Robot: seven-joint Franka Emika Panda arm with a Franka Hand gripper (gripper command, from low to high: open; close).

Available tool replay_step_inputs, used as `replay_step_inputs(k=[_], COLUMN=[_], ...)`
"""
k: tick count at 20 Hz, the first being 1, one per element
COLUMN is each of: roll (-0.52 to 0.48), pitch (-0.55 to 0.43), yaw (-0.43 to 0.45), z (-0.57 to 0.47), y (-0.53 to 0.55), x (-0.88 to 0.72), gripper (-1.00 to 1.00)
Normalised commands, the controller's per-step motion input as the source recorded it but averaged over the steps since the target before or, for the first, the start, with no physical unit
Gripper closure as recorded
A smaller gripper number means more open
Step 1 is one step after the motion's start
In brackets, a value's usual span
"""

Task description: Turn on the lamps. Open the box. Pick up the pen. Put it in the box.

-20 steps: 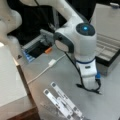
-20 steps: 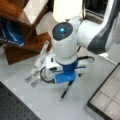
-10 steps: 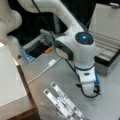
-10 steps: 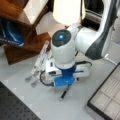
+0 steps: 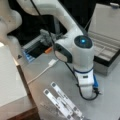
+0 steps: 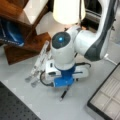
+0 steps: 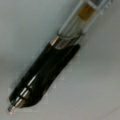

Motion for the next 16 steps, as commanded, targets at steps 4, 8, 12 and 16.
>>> replay_step_inputs(k=[4, 8, 12, 16], roll=[-0.162, -0.149, -0.135, -0.143], pitch=[-0.107, -0.111, -0.119, -0.141], yaw=[0.024, 0.020, 0.034, 0.023], z=[-0.10, -0.14, -0.16, -0.17], y=[0.09, 0.09, 0.09, 0.13], x=[-0.05, -0.02, 0.01, 0.01], gripper=[-1.00, -1.00, -1.00, -1.00])
